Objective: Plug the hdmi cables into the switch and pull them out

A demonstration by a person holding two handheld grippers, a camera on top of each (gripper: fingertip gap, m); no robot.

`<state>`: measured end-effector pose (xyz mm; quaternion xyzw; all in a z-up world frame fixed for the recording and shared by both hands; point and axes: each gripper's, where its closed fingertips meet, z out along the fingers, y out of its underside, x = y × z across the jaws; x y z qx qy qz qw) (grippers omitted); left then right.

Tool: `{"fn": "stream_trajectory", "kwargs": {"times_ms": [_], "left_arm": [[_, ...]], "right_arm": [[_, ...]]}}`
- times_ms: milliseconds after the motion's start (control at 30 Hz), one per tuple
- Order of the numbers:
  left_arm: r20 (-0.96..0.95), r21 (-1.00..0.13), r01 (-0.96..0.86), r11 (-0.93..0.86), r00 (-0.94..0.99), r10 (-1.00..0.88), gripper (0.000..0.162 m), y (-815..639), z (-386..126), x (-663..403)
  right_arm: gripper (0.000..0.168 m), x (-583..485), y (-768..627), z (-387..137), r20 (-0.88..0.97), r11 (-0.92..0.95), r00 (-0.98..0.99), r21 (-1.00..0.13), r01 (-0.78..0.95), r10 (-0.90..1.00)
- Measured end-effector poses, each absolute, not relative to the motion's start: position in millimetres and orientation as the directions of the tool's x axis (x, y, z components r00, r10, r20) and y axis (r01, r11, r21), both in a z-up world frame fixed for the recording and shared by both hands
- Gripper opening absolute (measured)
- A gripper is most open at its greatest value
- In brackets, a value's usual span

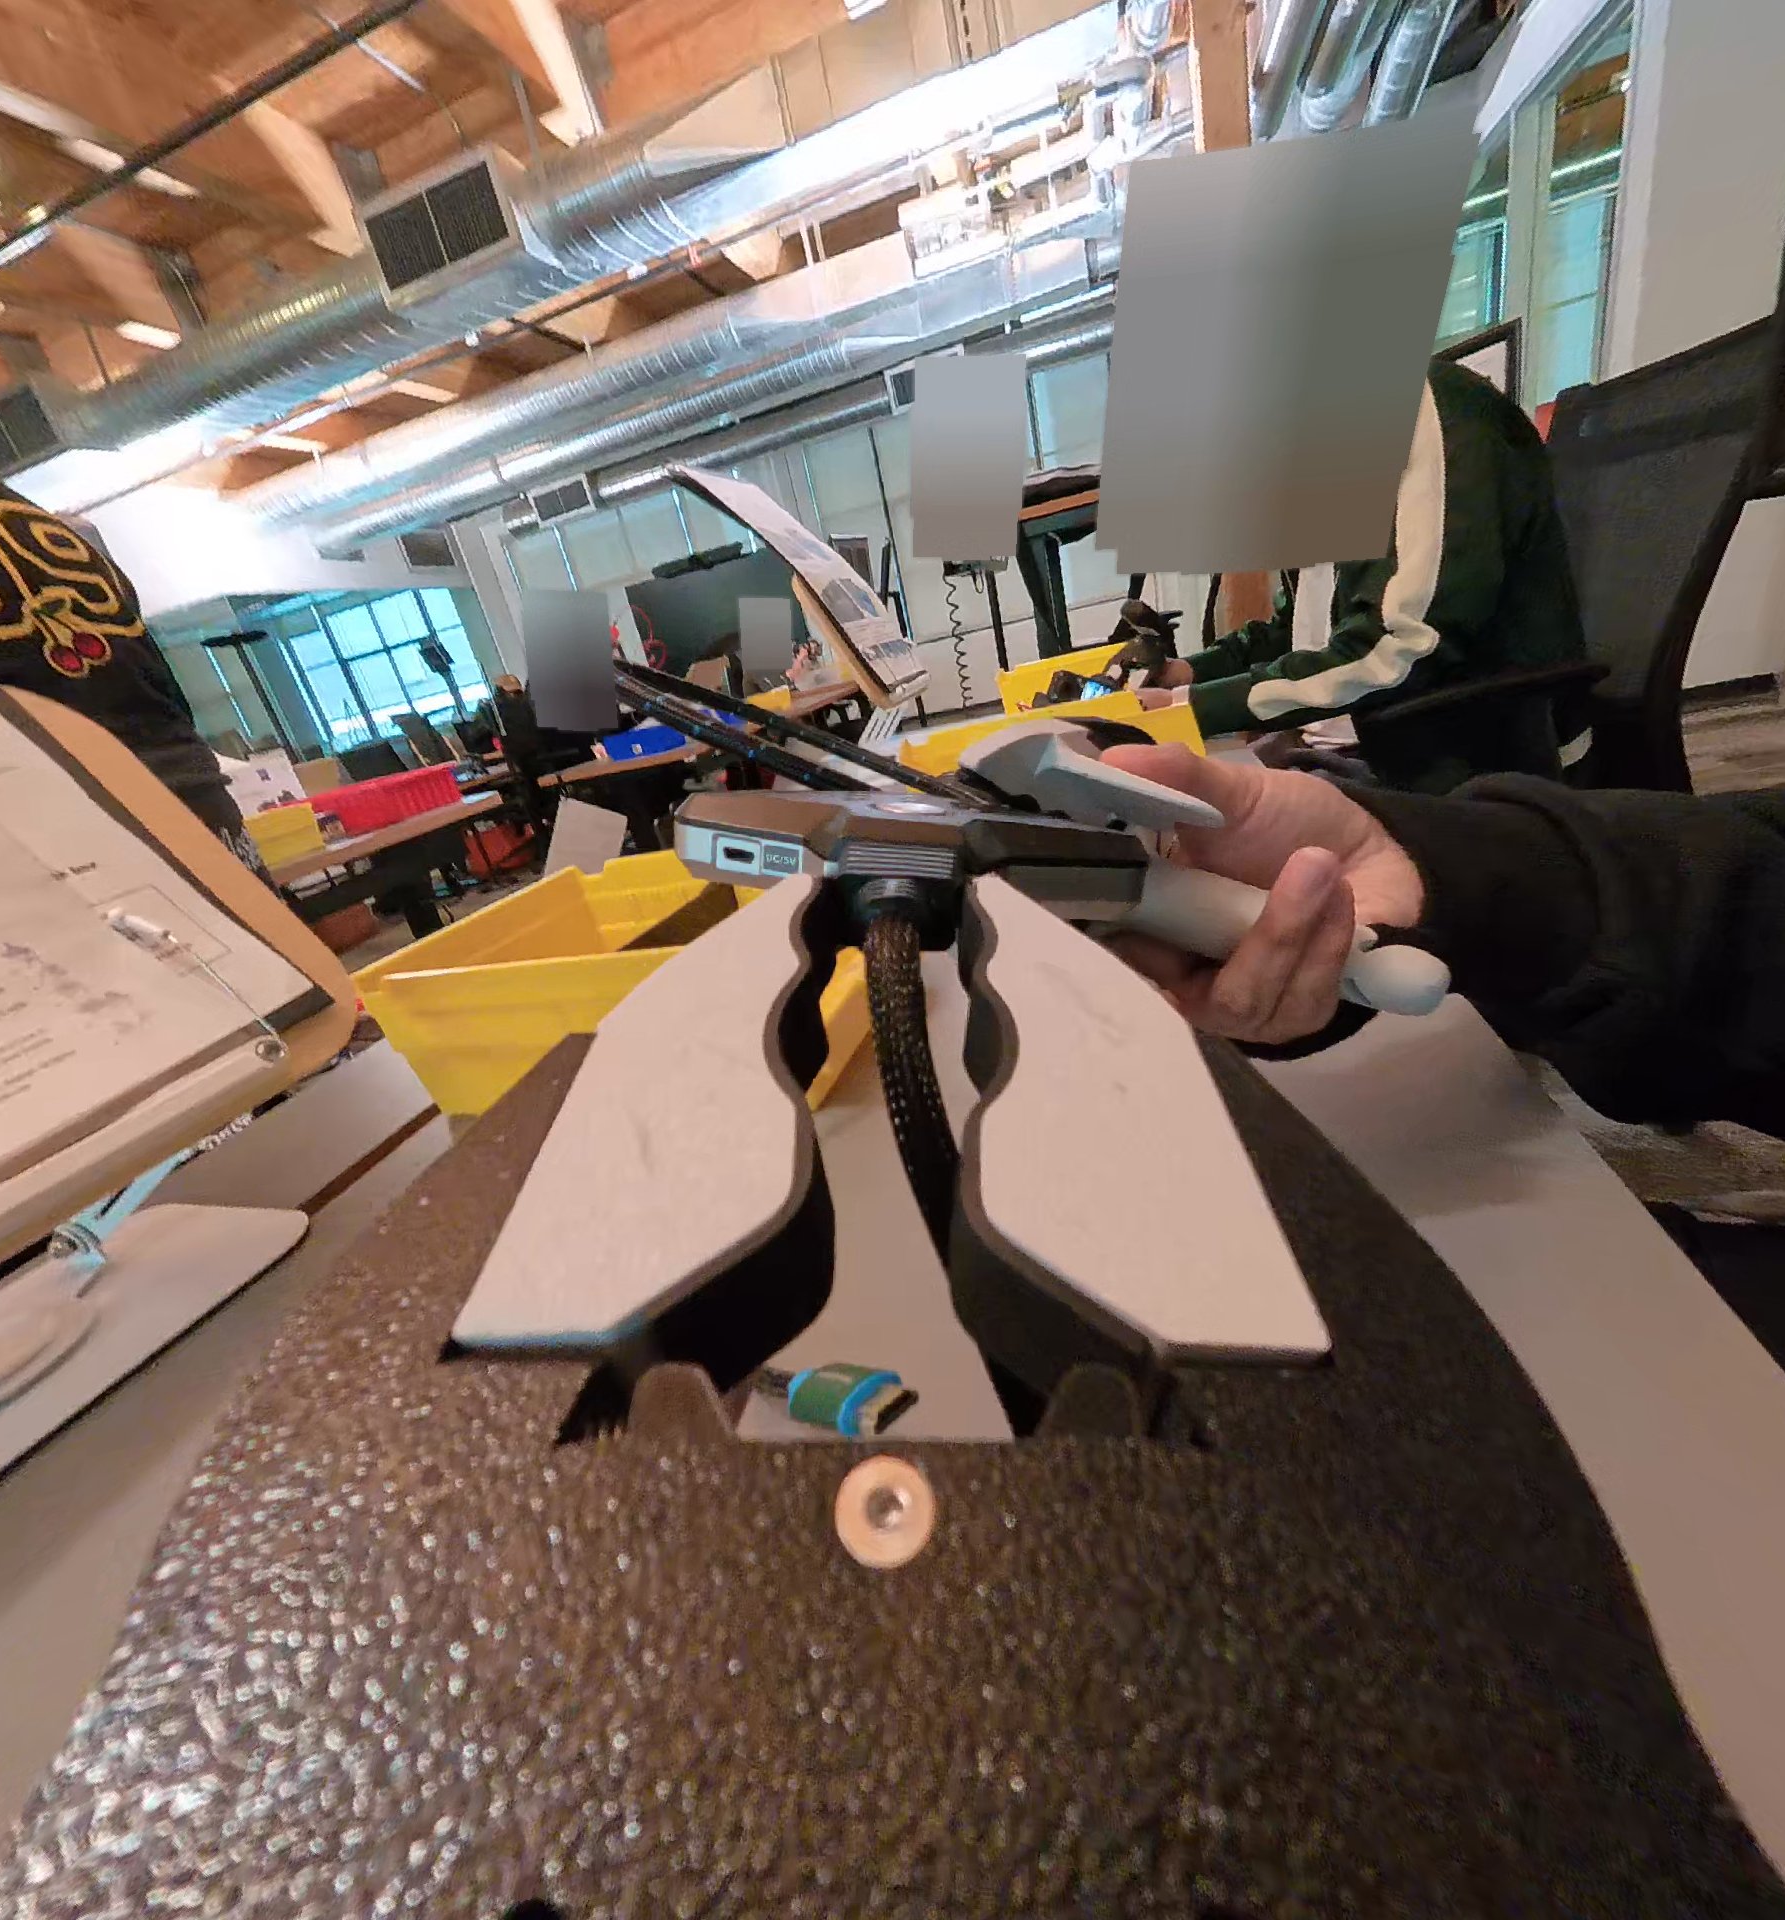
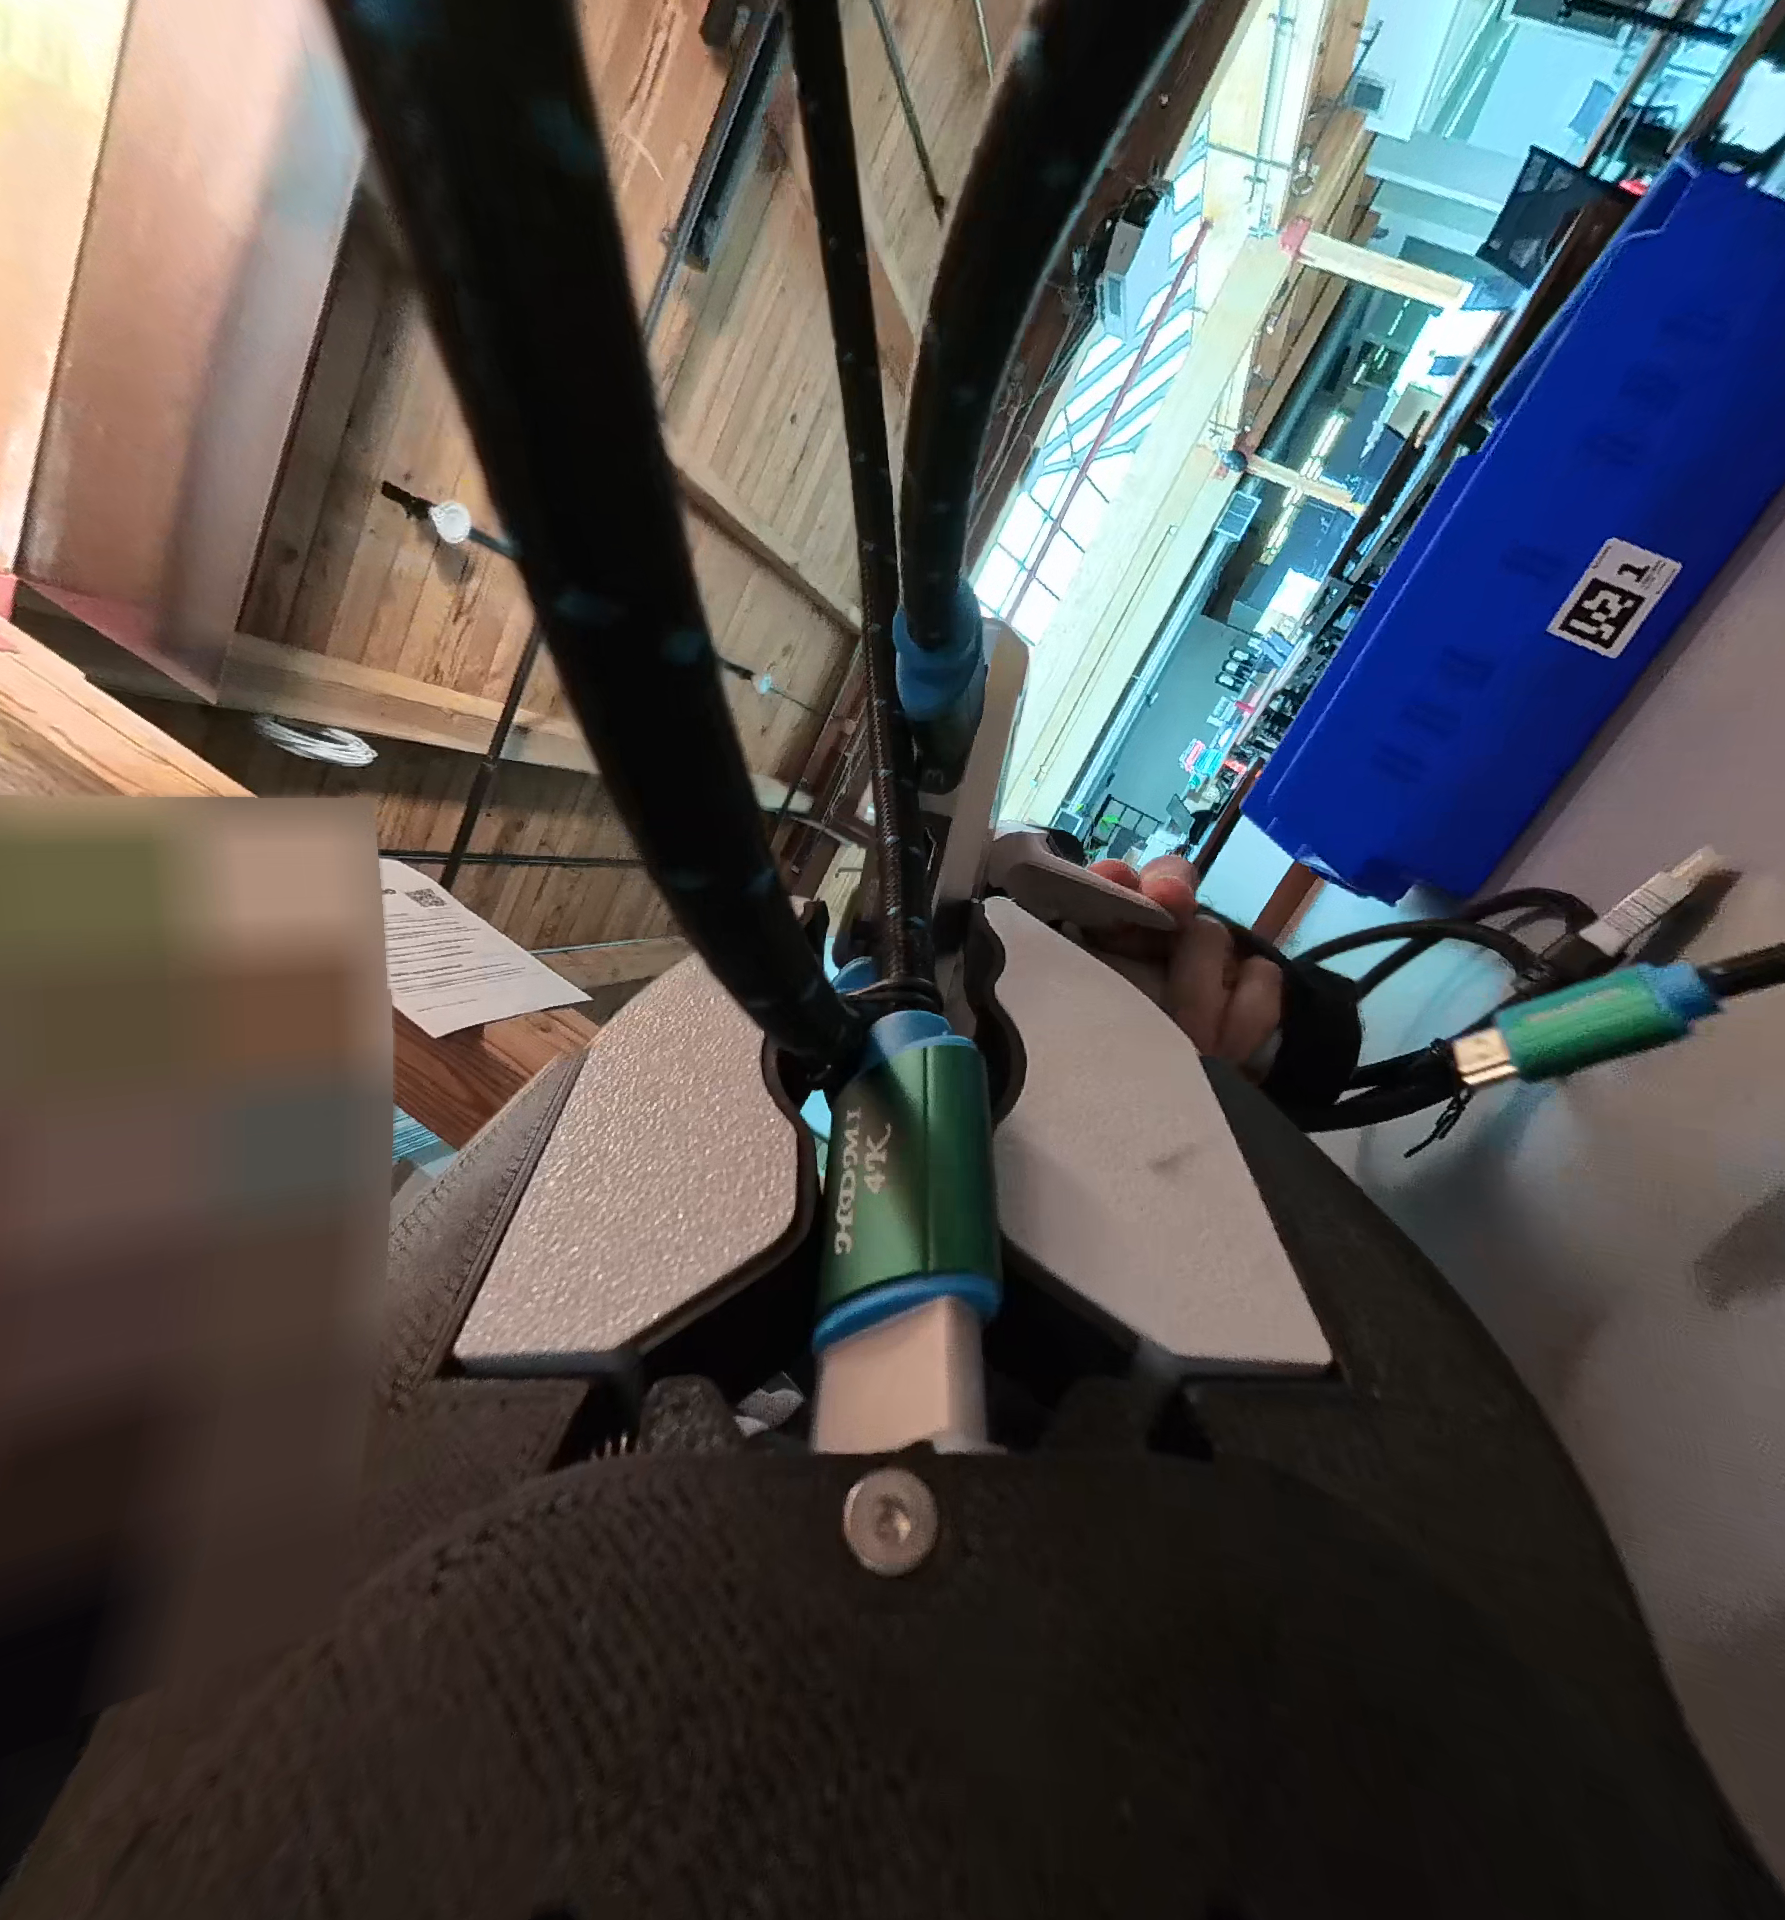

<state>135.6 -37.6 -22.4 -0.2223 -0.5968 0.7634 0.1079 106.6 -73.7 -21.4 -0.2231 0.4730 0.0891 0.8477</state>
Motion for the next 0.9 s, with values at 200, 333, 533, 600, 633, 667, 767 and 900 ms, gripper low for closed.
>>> {"fn": "stream_trajectory", "kwargs": {"times_ms": [200, 333, 533, 600, 633, 667, 767, 900], "left_arm": [[-0.117, -0.973, 0.014, -0.231, -0.891, 0.439, 0.023, -41, -25, 136], [-0.050, -0.975, -0.054, -0.214, -0.890, 0.452, 0.023, -40, -26, 146], [-0.038, -0.977, -0.047, -0.206, -0.920, 0.390, 0.022, -40, -27, 166], [-0.034, -0.980, -0.049, -0.193, -0.914, 0.405, 0.022, -38, -30, 168], [-0.035, -0.981, -0.051, -0.190, -0.906, 0.422, 0.022, -38, -31, 165], [-0.039, -0.982, -0.048, -0.184, -0.896, 0.443, 0.022, -38, -33, 162], [-0.081, -0.988, 0.003, -0.155, -0.863, 0.499, 0.022, -40, -43, 146], [-0.151, -0.984, 0.069, -0.163, -0.805, 0.573, 0.022, -37, -51, 124]], "right_arm": [[0.032, 105, -74, -24, -0.807, 0.847, 0.553, -0.430, -0.313, -0.205], [0.062, 96, -71, -36, -0.740, 0.696, 0.523, -0.635, -0.334, -0.424], [0.086, 43, -117, -111, -0.319, 0.103, 0.279, -0.804, -0.586, -0.906], [0.089, 26, -143, -118, -0.110, -0.068, 0.247, -0.785, -0.616, -0.963], [0.087, 27, -153, -105, 0.008, -0.137, 0.229, -0.821, -0.554, -0.973], [0.083, 32, -153, -86, 0.074, -0.171, 0.223, -0.872, -0.458, -0.972], [0.067, 41, -96, -33, 0.109, -0.188, 0.418, -0.970, -0.153, -0.902], [0.044, 55, -62, -41, 0.175, -0.277, 0.512, -0.952, -0.131, -0.841]]}}
